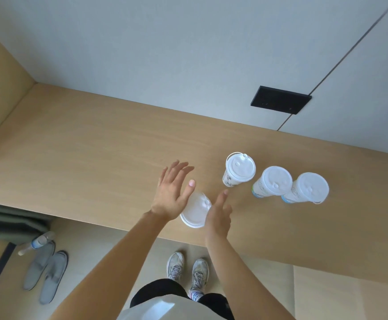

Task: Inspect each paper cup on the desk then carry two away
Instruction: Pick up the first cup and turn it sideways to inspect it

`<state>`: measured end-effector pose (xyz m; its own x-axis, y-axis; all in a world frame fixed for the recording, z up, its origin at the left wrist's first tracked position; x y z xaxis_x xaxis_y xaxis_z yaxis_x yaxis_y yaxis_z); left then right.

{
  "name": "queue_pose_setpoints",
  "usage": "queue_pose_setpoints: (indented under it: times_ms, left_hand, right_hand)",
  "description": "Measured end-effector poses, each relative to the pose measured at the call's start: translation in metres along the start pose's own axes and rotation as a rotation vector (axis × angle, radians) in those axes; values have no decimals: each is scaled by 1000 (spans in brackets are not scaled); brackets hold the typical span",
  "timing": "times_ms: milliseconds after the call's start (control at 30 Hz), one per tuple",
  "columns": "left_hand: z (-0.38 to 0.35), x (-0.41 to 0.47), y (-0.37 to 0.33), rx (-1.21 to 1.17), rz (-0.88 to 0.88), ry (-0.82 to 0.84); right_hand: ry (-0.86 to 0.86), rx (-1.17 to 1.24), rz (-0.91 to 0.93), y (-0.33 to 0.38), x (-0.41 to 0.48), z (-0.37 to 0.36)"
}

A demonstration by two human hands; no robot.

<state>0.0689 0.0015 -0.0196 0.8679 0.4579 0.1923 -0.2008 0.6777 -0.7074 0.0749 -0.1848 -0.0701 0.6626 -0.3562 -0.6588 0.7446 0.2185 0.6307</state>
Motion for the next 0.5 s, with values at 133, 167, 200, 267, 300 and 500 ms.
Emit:
queue_pose_setpoints:
  times_ms: [133, 167, 200, 267, 300, 500]
  left_hand:
    - [33, -41, 28, -32, -30, -38]
    - [32, -54, 33, 49, -66, 1]
    - [25, -67, 39, 144, -70, 79]
    - [0, -87, 52, 332, 27, 276]
    - [-11, -94, 56, 403, 97, 341]
    - [-50, -102, 49, 473, 331, 475]
  right_hand:
    - [100, -184, 527, 30, -19, 19]
    - [131, -250, 637, 35, -23, 18]
    - [149, -326, 750, 41, -27, 14]
    - [141, -542, 990, 51, -36, -3]
    - [122, -660, 1101, 53, -40, -14]
    - [65, -998, 1389, 48, -53, -53]
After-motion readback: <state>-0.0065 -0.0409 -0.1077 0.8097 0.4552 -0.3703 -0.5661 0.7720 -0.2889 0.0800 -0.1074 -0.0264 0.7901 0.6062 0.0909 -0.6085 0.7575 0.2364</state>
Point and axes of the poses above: each hand's wrist, its own x-axis towards the middle knuckle, its own z-axis out of the back of the hand, y = z × x, the point moved 9 cm from there along x, towards the middle knuckle, and after that the axes turned 8 degrees about -y, right-handed, at the moved point
